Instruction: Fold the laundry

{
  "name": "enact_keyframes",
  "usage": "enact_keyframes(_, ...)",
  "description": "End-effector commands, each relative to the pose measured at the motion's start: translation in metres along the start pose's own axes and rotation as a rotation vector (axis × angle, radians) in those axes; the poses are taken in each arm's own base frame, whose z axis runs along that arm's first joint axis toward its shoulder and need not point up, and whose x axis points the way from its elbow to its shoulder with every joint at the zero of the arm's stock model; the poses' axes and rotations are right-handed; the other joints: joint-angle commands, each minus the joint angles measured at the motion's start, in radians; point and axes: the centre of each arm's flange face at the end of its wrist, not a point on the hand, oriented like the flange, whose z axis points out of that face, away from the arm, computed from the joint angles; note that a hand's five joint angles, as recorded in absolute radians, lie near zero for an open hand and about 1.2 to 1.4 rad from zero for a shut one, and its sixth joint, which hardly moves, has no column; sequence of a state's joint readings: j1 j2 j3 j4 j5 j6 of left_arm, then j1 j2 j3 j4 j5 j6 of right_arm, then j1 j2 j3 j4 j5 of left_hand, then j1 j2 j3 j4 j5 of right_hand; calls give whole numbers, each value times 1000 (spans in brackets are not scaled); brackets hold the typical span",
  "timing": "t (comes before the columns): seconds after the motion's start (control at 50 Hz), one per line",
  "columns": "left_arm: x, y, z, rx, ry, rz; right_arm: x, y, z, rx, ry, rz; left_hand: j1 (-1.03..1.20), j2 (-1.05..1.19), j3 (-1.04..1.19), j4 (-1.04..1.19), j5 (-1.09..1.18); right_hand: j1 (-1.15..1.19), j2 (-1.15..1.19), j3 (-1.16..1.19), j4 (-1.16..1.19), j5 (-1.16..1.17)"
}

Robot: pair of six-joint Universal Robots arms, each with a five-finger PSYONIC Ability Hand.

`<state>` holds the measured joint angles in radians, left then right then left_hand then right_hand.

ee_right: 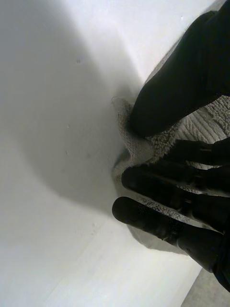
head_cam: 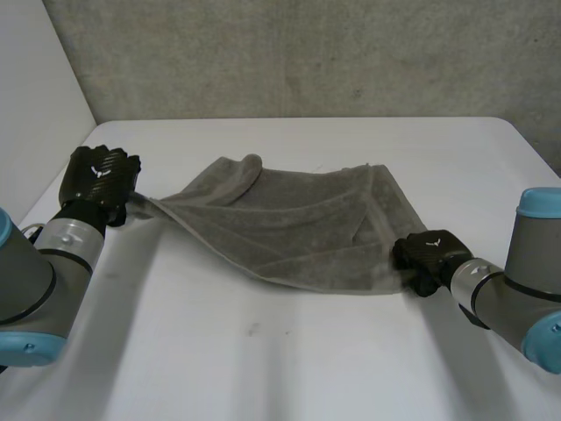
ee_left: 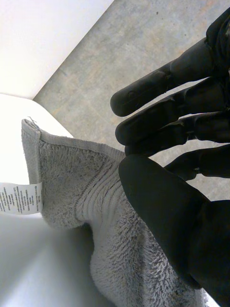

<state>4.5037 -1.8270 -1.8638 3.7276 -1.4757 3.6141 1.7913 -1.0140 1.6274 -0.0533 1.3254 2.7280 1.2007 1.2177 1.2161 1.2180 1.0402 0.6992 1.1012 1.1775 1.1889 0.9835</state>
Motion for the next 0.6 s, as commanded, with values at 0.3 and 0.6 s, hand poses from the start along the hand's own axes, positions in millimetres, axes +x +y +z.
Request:
enact_keyframes(0.3, 0, -13, -39, -153, 89, 45, 35, -56, -71, -114, 9, -79, 196, 179, 180, 178, 182, 697, 295, 219, 207, 238)
enact_keyframes(0.6, -6, -23, -125, -391, 258, 315, 46, -62, -129, -273, -23, -173, 196, 179, 180, 178, 182, 697, 295, 219, 207, 238)
